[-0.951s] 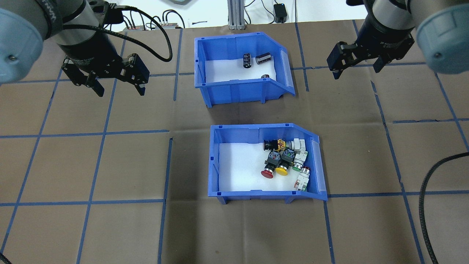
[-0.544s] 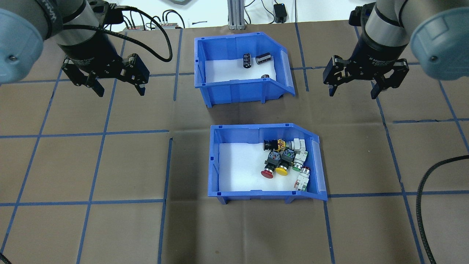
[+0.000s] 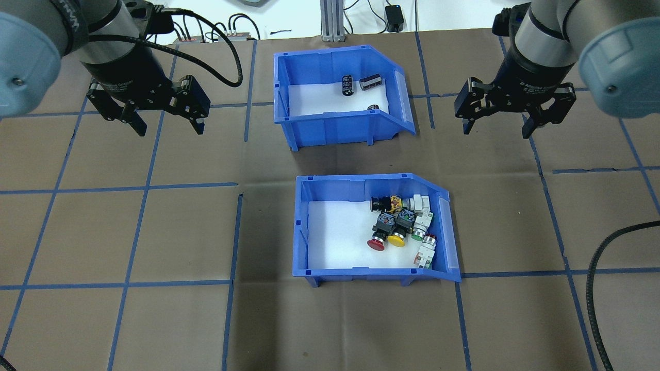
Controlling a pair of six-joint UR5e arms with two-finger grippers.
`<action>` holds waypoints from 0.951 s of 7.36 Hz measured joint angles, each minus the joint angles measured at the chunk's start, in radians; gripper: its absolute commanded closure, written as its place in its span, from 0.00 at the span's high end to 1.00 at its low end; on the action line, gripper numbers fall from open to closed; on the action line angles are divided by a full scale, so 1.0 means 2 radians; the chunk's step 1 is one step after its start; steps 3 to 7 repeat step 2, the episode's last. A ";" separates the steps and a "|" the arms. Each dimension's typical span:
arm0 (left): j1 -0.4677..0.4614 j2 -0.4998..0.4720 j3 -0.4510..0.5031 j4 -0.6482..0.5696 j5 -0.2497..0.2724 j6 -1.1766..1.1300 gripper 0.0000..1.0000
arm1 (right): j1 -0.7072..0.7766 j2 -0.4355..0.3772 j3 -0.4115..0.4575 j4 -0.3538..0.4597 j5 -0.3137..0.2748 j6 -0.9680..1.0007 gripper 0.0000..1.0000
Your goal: Place battery box in front
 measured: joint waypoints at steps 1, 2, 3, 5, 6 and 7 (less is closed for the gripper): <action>0.000 0.000 0.000 0.000 0.000 0.000 1.00 | 0.000 0.001 -0.003 0.001 0.000 0.000 1.00; 0.000 0.000 0.001 0.000 0.000 0.000 1.00 | 0.000 0.001 -0.005 0.001 0.000 0.000 1.00; 0.000 0.000 0.001 0.000 0.000 0.000 1.00 | 0.000 0.001 -0.005 0.001 0.000 0.000 1.00; 0.000 0.000 0.001 0.000 0.000 0.000 1.00 | 0.000 0.001 -0.005 0.001 0.000 0.000 1.00; 0.000 0.000 0.001 0.000 0.000 0.000 1.00 | 0.000 0.001 -0.005 0.001 0.000 0.000 1.00; 0.000 0.000 0.001 0.000 0.000 0.000 1.00 | 0.000 0.001 -0.005 0.001 0.000 0.000 1.00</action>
